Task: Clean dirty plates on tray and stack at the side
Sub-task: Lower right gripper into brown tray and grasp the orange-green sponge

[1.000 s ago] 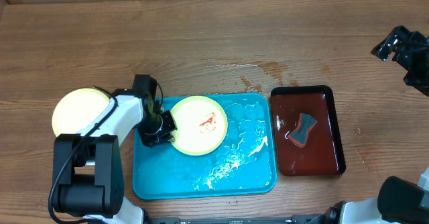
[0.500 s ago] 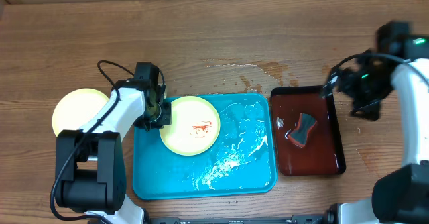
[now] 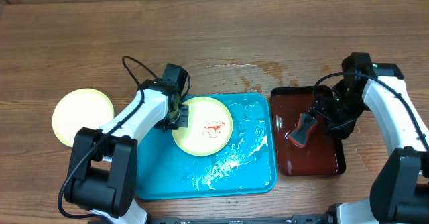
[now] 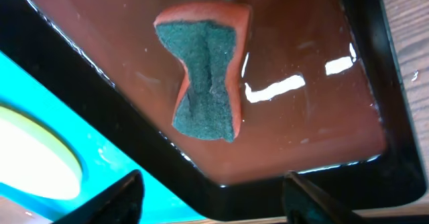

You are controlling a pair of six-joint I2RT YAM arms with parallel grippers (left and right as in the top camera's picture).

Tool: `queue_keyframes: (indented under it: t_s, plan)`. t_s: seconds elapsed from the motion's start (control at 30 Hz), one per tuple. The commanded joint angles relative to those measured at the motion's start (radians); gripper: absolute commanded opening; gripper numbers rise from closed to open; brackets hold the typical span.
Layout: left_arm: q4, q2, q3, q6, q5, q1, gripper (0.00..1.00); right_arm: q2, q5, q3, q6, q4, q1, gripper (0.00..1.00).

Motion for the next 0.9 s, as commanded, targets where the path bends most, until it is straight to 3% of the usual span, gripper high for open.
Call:
queue_keyframes:
  t_s: [0.0,0.07,0.17,0.23,0.3,0.33,0.37,0.47,0.6,0.73,0.77,0.8,0.83,0.87]
  plan:
    - [-0.032,0.042,-0.008,-0.193,-0.039,-0.006,0.05,-0.006,-0.005,0.001,0.008,0.008,0.002,0.67]
    - [-0.043,0.042,-0.008,-0.242,-0.04,-0.006,0.04,-0.006,-0.005,-0.006,0.013,0.015,0.002,0.85]
    - [-0.057,0.042,-0.008,-0.295,-0.039,-0.007,0.04,-0.006,-0.005,-0.035,0.057,0.033,0.002,0.9]
    - [-0.056,0.042,-0.008,-0.298,-0.027,-0.007,0.04,-0.006,-0.006,-0.095,0.06,0.108,0.006,0.74]
    - [-0.055,0.042,-0.008,-0.29,-0.028,-0.007,0.04,-0.006,-0.009,-0.143,0.04,0.173,0.018,0.45]
    - [-0.056,0.042,-0.008,-0.289,-0.028,-0.007,0.04,-0.006,-0.009,-0.167,0.03,0.204,0.028,0.44]
    - [-0.056,0.042,-0.008,-0.286,-0.028,-0.007,0.05,-0.006,-0.009,-0.187,0.03,0.229,0.039,0.48]
    - [-0.055,0.042,-0.008,-0.274,-0.028,-0.007,0.04,-0.006,-0.001,-0.23,0.029,0.297,0.081,0.72]
    - [-0.05,0.042,-0.008,-0.262,-0.029,-0.007,0.04,-0.006,0.005,-0.243,0.03,0.372,0.142,0.73]
    - [-0.045,0.042,-0.008,-0.255,-0.031,-0.007,0.04,-0.006,0.043,-0.243,0.056,0.428,0.19,0.4]
    - [-0.046,0.042,-0.008,-0.255,-0.031,-0.007,0.04,-0.006,0.068,-0.243,0.076,0.432,0.196,0.36]
    - [-0.047,0.042,-0.008,-0.255,-0.031,-0.007,0.04,-0.006,0.092,-0.243,0.093,0.433,0.2,0.38]
    - [-0.049,0.042,-0.008,-0.255,-0.029,-0.007,0.04,-0.006,0.118,-0.243,0.111,0.433,0.201,0.54]
    - [-0.05,0.042,-0.008,-0.254,-0.029,-0.007,0.04,-0.006,0.128,-0.243,0.113,0.433,0.201,0.65]
